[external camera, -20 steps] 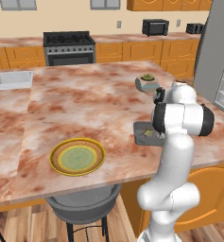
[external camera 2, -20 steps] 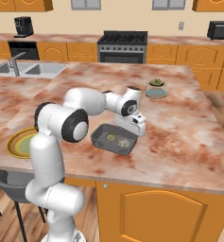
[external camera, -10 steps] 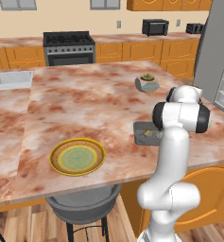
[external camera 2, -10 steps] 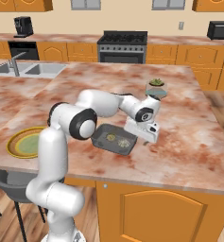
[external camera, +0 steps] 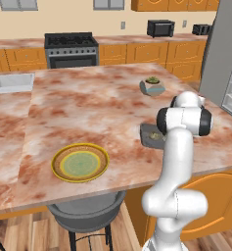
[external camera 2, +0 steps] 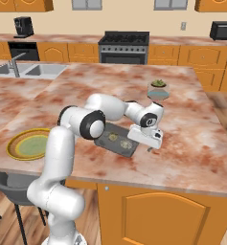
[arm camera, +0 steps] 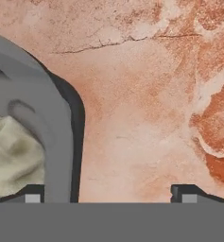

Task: Place two dumplings into each of the tupperware containers and then place the containers in the fridge.

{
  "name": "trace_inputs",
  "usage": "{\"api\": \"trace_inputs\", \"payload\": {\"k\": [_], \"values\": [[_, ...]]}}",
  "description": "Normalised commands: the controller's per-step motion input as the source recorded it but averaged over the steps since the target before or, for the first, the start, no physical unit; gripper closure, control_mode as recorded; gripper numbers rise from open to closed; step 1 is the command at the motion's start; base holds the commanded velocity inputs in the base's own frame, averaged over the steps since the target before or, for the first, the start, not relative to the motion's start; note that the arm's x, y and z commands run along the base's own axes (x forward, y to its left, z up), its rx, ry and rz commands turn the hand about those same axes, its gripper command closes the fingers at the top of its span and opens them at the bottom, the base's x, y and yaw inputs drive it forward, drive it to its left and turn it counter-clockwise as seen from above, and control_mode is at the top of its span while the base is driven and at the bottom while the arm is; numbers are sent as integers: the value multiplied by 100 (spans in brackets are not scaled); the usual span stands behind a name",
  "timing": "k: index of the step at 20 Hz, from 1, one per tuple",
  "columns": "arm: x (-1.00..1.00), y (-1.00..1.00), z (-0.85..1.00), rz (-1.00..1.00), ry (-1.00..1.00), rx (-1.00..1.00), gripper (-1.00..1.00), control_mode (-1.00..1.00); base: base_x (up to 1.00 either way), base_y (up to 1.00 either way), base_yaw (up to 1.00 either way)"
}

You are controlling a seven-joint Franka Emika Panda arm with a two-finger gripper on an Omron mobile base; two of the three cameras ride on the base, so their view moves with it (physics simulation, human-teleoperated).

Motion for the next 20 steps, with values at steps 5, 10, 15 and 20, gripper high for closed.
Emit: {"api": "trace_inputs", "payload": {"k": [5,10,15,20], "values": [[1,20,-15,12,0,3,-100,-100,0,0,0],[-8,45,0,6,0,0,-100,-100,0,0,0],[-33,25,-2,1,-6,0,-100,-100,0,0,0],[-22,23,-10,0,-11,0,-100,-100,0,0,0]]}}
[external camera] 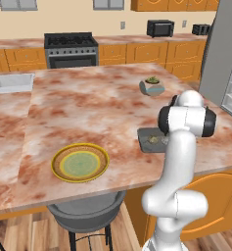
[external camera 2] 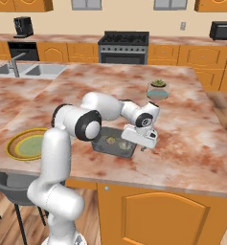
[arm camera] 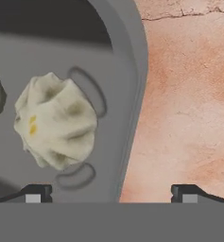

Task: Place two dumplings into each of the tupperware containers and then place the containers in the fridge.

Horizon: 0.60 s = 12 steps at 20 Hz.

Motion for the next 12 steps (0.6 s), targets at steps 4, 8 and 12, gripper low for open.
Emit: {"api": "trace_inputs", "payload": {"k": [4,8,12], "values": [[5,13,-48,0,-6,0,-100,-100,0,0,0],[1,3,-11,0,0,0,100,-100,0,0,0],[0,0,0,0,0,0,100,-100,0,0,0]]}}
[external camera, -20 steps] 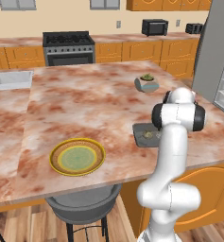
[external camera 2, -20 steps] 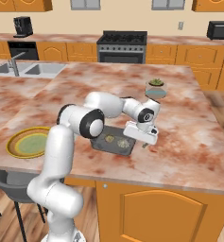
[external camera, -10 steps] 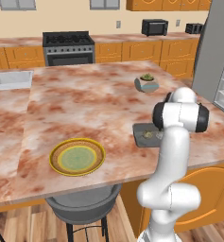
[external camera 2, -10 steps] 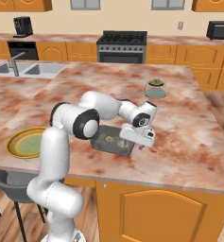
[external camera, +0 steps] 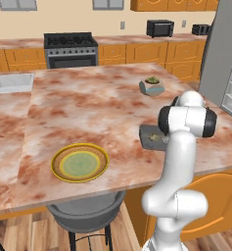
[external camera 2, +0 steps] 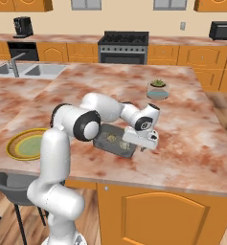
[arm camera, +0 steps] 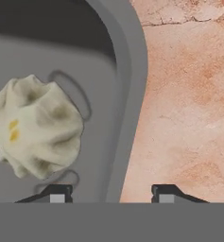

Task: Place two dumplings into each of the tupperware containers and then place the containers in the fridge.

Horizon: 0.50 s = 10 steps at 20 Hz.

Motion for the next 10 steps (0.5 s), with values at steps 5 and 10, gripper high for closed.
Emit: {"api": "trace_inputs", "payload": {"k": [5,10], "values": [[-2,0,3,0,0,0,100,-100,0,0,0],[-30,46,69,0,1,0,100,-100,0,0,0]]}}
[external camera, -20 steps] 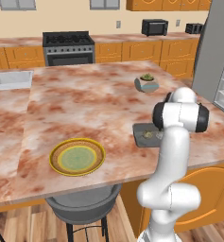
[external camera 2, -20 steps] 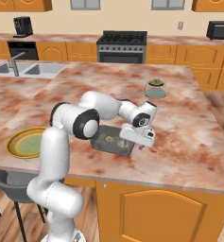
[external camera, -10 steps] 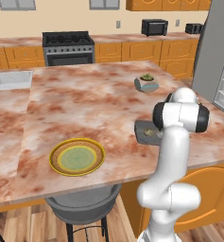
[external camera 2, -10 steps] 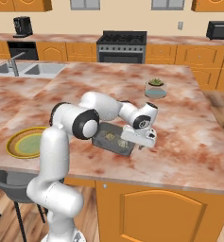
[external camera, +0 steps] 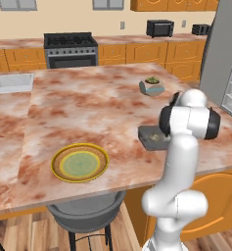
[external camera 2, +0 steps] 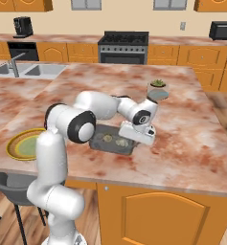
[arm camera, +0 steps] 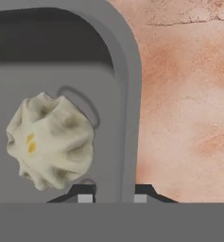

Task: Place two dumplings into each of the tupperware containers and then place the containers in the fridge.

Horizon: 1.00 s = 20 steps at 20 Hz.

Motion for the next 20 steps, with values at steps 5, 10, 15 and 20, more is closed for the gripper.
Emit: {"api": "trace_inputs", "payload": {"k": [5,10,15,20], "values": [[-24,58,99,-1,13,-1,100,-100,0,0,0],[-62,70,82,-15,9,0,100,-100,0,0,0],[-95,79,58,-38,6,-3,100,-100,0,0,0],[-85,51,33,-52,16,-2,100,-100,0,0,0]]}}
